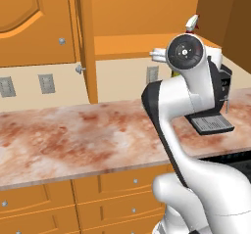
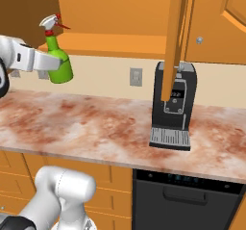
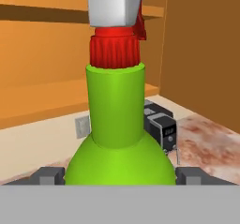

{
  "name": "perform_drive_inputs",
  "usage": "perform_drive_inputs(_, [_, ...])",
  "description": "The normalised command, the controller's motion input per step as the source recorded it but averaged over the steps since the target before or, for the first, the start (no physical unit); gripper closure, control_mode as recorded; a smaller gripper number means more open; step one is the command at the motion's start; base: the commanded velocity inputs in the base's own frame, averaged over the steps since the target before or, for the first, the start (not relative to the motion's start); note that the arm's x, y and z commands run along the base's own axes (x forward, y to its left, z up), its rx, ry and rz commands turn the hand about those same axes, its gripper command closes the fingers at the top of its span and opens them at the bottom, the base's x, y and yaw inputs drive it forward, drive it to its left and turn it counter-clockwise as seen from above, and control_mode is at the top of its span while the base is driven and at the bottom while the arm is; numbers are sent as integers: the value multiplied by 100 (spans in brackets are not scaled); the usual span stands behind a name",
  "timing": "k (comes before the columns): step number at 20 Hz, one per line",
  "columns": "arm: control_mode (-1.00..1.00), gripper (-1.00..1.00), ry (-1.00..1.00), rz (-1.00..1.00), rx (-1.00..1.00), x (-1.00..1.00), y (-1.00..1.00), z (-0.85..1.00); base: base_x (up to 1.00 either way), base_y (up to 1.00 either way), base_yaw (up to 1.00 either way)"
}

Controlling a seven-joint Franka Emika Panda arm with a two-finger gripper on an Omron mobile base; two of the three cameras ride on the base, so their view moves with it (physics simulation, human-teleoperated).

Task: Move the cutting board and knife to the sink. Then move spray from the cabinet to the counter.

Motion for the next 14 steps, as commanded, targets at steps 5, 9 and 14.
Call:
perform_drive_inputs(5, [-100,100,-9,-3,5,-2,0,-4,0,0,0])
perform_drive_inputs(9, [-100,100,0,-5,4,-1,0,-30,0,0,0])
perform_drive_inputs(14, [-100,100,0,-4,3,-4,0,-28,0,0,0])
